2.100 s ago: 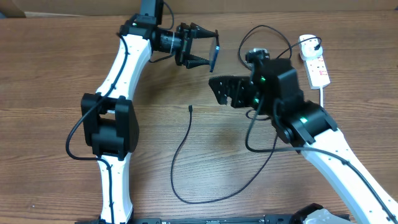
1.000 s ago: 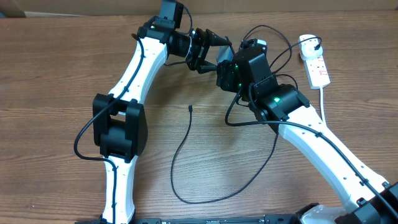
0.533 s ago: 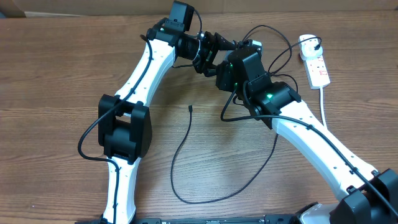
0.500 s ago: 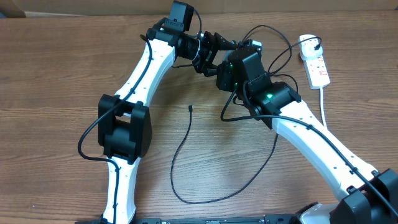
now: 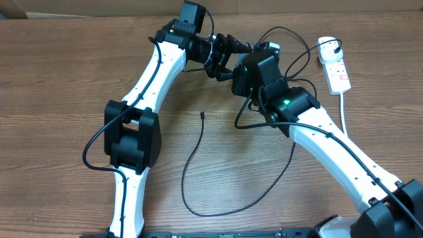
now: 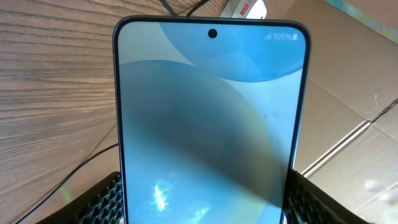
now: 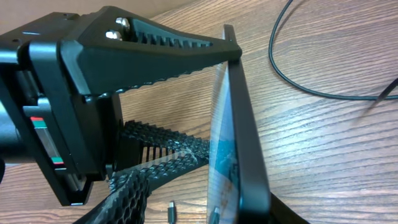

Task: Plug charger to phone and switch on socket
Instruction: 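Hold the phone with both grippers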

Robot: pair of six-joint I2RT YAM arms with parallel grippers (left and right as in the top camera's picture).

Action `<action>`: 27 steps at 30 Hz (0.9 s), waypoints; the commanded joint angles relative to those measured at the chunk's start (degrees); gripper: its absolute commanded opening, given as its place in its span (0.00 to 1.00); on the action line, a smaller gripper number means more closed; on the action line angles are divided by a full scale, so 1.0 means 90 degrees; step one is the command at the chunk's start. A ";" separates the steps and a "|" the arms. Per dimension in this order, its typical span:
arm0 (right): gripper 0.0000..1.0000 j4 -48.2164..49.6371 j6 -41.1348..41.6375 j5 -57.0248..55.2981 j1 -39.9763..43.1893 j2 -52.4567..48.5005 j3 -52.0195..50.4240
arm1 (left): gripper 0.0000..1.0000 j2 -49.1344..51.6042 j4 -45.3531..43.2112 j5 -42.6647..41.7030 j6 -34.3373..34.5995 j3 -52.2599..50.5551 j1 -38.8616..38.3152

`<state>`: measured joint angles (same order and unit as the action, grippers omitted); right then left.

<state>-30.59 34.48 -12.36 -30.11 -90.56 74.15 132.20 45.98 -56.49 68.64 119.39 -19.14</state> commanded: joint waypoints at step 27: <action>0.39 0.0153 -0.0019 -0.0340 -0.0017 -0.0270 0.0187 | 0.57 -0.0282 -0.0017 -0.0391 -0.0151 0.0051 -0.0010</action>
<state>-29.56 34.46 -14.46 -30.09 -90.94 74.15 132.20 46.02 -57.01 68.64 119.39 -19.14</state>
